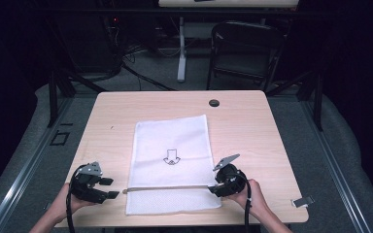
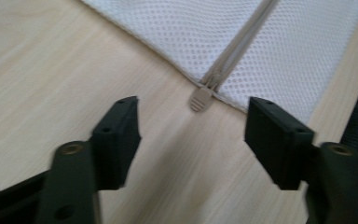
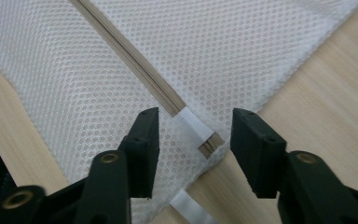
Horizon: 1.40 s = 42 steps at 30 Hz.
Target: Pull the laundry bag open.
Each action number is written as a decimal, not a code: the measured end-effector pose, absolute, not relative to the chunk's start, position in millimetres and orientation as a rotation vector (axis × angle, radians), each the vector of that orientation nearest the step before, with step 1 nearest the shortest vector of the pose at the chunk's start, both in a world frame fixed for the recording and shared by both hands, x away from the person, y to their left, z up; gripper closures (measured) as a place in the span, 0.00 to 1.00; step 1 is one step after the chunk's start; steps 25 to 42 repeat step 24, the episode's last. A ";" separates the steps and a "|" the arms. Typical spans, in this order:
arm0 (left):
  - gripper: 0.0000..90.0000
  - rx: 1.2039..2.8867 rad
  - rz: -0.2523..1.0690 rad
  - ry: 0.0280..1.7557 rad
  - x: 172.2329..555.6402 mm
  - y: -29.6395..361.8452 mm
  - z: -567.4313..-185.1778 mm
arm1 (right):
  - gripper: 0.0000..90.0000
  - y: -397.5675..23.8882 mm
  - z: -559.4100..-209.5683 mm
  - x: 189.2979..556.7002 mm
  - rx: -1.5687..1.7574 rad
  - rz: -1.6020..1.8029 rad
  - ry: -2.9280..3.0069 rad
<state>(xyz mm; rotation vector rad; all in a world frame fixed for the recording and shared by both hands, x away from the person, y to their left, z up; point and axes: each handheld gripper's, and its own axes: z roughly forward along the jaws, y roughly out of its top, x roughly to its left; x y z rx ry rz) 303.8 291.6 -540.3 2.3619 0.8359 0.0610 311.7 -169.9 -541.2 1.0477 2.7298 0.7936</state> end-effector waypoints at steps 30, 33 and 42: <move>0.02 2.394 0.250 1.126 280.4 285.5 -521.2 | 0.00 -261.8 -517.5 280.0 1.260 0.726 2.518; 0.02 2.394 0.250 1.126 280.4 285.5 -521.2 | 0.00 -261.8 -517.5 280.0 1.260 0.726 2.518; 0.02 2.394 0.250 1.126 280.4 285.5 -521.2 | 0.00 -261.8 -517.5 280.0 1.260 0.726 2.518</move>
